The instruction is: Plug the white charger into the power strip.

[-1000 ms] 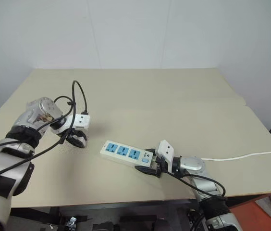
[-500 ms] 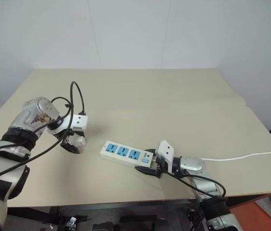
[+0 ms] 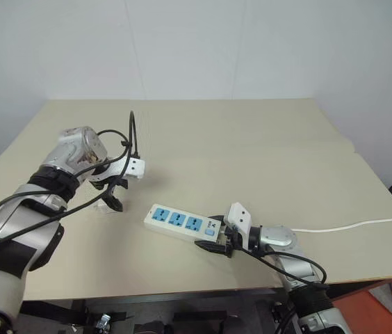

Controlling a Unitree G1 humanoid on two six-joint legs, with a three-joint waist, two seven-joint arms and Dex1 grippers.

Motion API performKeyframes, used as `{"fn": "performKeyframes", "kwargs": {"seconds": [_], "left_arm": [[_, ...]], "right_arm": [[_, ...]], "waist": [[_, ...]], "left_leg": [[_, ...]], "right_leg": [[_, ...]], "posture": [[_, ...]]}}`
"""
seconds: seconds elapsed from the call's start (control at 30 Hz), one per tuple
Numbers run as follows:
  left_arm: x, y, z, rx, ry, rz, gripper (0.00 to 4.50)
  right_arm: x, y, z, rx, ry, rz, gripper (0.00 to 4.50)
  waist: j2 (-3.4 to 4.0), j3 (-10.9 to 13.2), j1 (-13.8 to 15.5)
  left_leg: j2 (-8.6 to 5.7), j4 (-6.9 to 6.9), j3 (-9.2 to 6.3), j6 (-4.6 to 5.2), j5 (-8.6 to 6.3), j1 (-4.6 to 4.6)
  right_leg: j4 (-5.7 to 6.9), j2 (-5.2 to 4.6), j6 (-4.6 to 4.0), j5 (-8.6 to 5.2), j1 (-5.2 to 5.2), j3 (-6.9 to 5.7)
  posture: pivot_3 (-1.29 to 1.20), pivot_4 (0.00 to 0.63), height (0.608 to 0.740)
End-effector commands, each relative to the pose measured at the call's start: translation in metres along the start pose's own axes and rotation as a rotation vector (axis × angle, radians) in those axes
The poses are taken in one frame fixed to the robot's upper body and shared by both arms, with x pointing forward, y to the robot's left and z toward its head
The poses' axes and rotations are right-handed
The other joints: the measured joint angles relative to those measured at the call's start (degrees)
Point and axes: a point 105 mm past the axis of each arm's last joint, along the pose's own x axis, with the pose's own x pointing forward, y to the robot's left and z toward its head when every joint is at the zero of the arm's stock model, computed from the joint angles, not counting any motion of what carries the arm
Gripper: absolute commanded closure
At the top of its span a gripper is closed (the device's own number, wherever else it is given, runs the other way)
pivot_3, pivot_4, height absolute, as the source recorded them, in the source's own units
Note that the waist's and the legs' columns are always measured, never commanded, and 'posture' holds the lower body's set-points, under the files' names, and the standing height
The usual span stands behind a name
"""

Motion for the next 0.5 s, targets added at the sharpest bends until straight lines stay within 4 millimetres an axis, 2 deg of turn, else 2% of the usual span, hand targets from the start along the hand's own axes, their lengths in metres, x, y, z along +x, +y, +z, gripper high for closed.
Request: {"fn": "performKeyframes", "kwargs": {"seconds": [0.03, 0.5], "left_arm": [[-0.0068, 0.0051, -0.0044, 0.011, 0.053, 0.029, 0.03], [0.0003, 0.0025, -0.0028, 0.014, 0.082, 0.003, 0.03]], "right_arm": [[0.0002, 0.0105, -0.0094, 0.033, 0.032, 0.029, 1.07], [0.0022, 0.0177, -0.0114, 0.058, 0.020, 0.018, 1.07]], "waist": [[0.00, 0.0, 0.1], [-0.01, 0.0, 0.1]], "left_leg": [[0.00, 0.01, 0.00, 0.00, 0.00, -0.02], [0.00, 0.01, -0.01, 0.01, 0.00, 0.00]], "right_leg": [[0.00, 0.00, 0.00, 0.00, -0.01, 0.00], [0.00, 0.00, 0.00, 0.00, 0.00, 0.00]], "posture": [[0.00, 0.150, 0.740], [0.00, 0.150, 0.740]]}}
